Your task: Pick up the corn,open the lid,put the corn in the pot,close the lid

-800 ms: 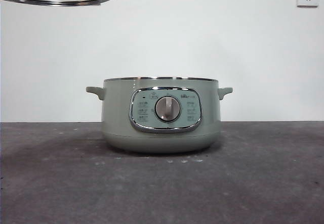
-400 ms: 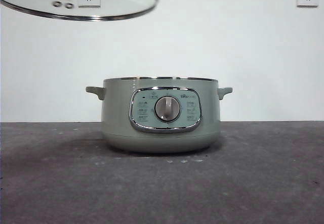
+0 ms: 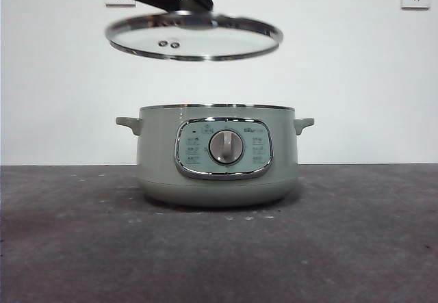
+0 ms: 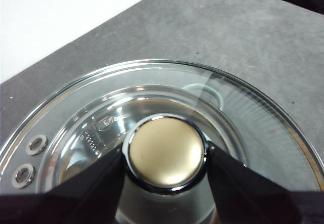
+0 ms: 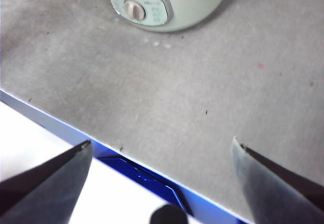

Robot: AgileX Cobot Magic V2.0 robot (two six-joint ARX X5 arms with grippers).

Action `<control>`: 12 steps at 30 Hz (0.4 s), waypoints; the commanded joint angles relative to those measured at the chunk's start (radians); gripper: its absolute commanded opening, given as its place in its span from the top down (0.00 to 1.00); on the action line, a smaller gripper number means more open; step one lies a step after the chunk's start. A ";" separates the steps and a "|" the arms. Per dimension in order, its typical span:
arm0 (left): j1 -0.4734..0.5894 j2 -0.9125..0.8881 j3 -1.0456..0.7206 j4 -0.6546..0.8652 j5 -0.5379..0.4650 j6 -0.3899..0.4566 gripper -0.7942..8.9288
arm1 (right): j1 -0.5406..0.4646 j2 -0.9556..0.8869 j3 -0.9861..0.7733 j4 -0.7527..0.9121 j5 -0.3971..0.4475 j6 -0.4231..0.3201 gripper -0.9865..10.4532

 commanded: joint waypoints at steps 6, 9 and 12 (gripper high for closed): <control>-0.002 0.140 0.028 0.140 0.001 0.005 0.93 | 0.002 -0.061 -0.021 -0.026 0.001 0.049 0.51; -0.002 0.167 0.028 0.172 0.000 0.001 0.93 | 0.002 -0.061 -0.021 -0.026 0.001 0.049 0.51; -0.002 0.186 0.028 0.193 0.000 0.000 0.93 | 0.002 -0.061 -0.021 -0.026 0.001 0.050 0.51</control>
